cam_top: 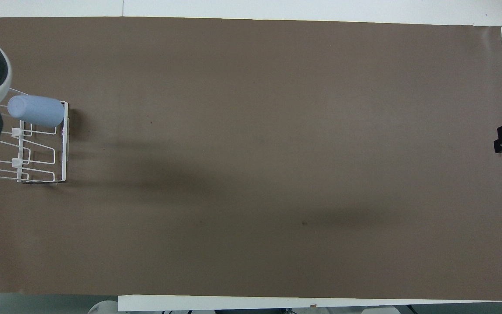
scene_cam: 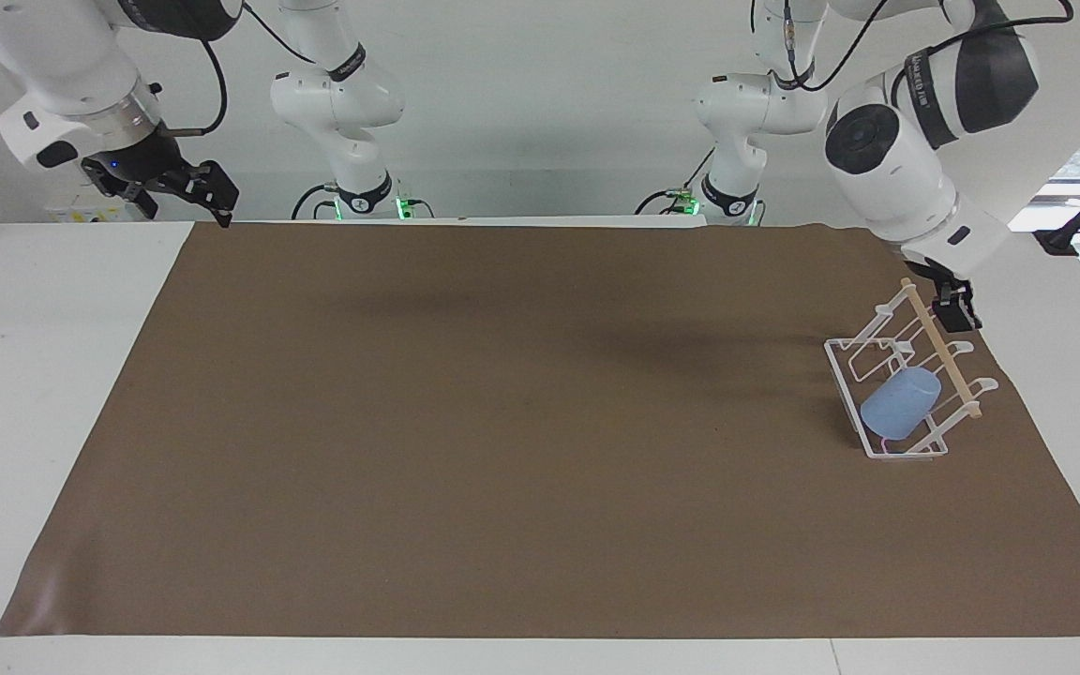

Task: Hang cup on cup holder

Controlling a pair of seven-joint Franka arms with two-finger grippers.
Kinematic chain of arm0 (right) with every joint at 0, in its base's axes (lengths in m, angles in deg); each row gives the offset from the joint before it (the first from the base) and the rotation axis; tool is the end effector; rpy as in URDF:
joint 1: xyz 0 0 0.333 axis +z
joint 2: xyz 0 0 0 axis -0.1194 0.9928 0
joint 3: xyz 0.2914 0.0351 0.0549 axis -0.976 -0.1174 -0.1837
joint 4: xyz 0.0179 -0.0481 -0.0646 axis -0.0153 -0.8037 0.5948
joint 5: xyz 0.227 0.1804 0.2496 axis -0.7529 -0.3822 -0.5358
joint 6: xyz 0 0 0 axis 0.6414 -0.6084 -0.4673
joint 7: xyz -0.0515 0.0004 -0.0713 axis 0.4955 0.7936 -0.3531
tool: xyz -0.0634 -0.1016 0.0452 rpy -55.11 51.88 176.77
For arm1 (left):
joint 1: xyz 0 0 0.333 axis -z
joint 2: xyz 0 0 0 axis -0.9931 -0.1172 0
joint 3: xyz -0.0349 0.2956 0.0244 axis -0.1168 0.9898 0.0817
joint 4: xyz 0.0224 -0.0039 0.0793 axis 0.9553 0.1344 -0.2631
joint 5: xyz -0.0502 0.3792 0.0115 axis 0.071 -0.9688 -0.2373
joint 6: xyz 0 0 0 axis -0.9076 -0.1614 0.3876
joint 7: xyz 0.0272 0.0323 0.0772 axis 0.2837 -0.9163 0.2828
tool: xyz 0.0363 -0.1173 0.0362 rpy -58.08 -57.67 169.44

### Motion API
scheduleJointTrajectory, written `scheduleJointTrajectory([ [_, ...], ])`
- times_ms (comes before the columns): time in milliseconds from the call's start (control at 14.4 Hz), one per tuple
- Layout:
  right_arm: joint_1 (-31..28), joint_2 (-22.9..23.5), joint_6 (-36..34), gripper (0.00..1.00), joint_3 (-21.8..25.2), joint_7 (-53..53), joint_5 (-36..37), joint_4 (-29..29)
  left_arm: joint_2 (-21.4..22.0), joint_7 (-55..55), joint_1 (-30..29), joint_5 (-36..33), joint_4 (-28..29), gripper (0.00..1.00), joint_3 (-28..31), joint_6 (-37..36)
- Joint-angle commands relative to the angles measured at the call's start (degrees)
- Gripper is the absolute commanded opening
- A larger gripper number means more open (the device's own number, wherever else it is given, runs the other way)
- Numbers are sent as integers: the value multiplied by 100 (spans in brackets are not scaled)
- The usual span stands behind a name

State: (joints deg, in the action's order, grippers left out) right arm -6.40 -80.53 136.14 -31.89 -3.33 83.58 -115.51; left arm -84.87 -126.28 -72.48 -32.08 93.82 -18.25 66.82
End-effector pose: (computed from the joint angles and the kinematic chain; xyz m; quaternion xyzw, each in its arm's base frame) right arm 0.5033 -0.0568 0.6013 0.9934 -0.0544 -0.0931 0.0402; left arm 0.5507 -0.0611 0.5229 -0.8451 -0.4160 -0.2137 0.2589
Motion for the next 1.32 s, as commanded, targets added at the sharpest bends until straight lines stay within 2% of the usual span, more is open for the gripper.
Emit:
scheduleJointTrajectory([
  [0,7,-135,3,99,28,106,-97,-149,-36,1735,-33,856,-335,100,-14,174],
  [139,7,-135,3,99,20,106,-97,-141,-27,2931,-112,1926,-676,100,4,166],
  [277,7,-135,3,99,28,106,-97,-141,8,4135,-306,2675,-775,100,4,-1],
  [486,7,-135,3,99,28,106,-97,-141,-35,6128,-603,3072,-1099,100,13,-833],
  [624,16,-135,3,99,28,106,-97,-141,-53,7685,-972,3442,-1197,100,13,-1204],
  [694,7,-135,3,99,28,106,-97,-141,-45,8058,-1035,3678,-1188,100,13,-1275],
  [902,16,-135,3,99,28,106,-97,-149,-71,8115,-1018,4049,-1214,100,-48,-1329],
  [1249,7,-135,3,99,28,106,-97,-141,-220,7754,-650,4059,-1584,100,-84,-1540],
])
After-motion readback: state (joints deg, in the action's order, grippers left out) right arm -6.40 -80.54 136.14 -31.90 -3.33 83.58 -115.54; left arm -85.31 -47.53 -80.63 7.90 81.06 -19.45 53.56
